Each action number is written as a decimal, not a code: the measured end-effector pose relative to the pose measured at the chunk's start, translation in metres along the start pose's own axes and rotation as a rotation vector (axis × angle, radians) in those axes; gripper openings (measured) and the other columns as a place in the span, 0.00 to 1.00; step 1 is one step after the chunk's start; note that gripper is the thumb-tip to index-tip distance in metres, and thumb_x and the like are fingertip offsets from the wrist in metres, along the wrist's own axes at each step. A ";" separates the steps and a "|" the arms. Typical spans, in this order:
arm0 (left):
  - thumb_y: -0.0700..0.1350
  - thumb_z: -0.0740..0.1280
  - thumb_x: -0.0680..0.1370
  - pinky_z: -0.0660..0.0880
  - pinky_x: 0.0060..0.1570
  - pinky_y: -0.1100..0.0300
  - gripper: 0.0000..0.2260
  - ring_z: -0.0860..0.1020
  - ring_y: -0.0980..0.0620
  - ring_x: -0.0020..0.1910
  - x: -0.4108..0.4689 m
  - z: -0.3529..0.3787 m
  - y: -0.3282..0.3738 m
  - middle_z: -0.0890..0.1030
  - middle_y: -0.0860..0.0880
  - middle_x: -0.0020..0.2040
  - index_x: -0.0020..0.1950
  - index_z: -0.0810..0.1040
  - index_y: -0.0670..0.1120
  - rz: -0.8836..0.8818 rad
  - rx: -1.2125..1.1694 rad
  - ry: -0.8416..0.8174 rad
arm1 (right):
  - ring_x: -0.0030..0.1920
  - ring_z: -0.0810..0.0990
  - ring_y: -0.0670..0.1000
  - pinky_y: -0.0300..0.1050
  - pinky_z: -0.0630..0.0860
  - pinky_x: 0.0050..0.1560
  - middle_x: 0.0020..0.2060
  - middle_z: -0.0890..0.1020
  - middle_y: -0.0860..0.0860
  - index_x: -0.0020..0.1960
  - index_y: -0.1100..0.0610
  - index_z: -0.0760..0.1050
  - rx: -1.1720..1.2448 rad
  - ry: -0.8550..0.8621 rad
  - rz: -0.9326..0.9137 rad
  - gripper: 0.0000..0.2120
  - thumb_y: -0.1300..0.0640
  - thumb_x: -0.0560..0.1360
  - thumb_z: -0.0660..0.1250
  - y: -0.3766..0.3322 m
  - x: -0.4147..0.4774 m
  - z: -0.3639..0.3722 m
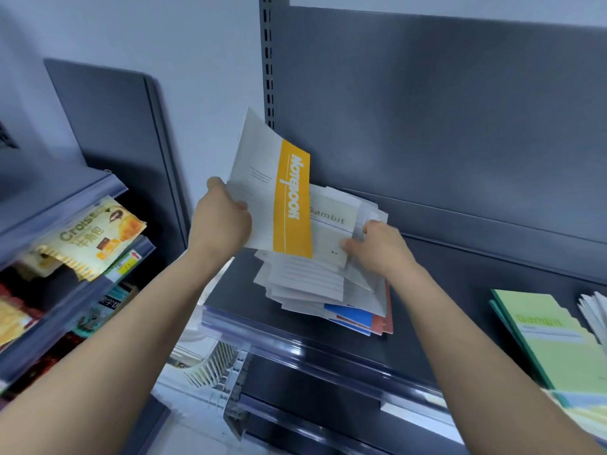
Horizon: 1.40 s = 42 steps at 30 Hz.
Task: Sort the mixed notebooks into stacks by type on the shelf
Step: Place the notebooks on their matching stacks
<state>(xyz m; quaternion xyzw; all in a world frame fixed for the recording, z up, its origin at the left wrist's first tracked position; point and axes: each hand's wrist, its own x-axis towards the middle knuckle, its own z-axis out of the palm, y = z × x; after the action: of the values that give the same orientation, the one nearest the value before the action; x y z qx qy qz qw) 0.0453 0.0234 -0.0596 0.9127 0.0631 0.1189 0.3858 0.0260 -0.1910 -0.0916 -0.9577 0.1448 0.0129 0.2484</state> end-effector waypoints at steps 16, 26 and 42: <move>0.40 0.57 0.79 0.70 0.38 0.53 0.05 0.74 0.42 0.43 0.013 -0.031 -0.031 0.72 0.47 0.45 0.54 0.63 0.43 0.067 -0.076 -0.065 | 0.41 0.76 0.54 0.42 0.72 0.31 0.43 0.77 0.54 0.41 0.57 0.69 0.350 -0.014 0.281 0.10 0.55 0.73 0.70 -0.048 0.004 0.017; 0.40 0.57 0.81 0.66 0.35 0.56 0.04 0.71 0.47 0.39 -0.009 0.004 0.007 0.71 0.49 0.42 0.51 0.61 0.43 0.266 -0.256 -0.267 | 0.46 0.75 0.52 0.47 0.74 0.45 0.47 0.76 0.52 0.51 0.60 0.70 0.643 0.537 0.317 0.05 0.64 0.76 0.57 0.014 -0.043 -0.015; 0.42 0.55 0.82 0.65 0.28 0.67 0.03 0.73 0.53 0.41 -0.126 0.121 0.135 0.73 0.52 0.49 0.52 0.62 0.44 0.416 -0.343 -0.524 | 0.47 0.73 0.56 0.45 0.70 0.45 0.49 0.75 0.55 0.51 0.58 0.68 0.465 0.588 0.487 0.05 0.64 0.77 0.58 0.213 -0.132 -0.087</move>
<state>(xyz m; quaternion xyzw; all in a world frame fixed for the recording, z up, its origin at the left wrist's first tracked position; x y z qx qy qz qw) -0.0408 -0.1799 -0.0655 0.8276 -0.2451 -0.0338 0.5038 -0.1650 -0.3748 -0.1035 -0.7774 0.4296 -0.2346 0.3950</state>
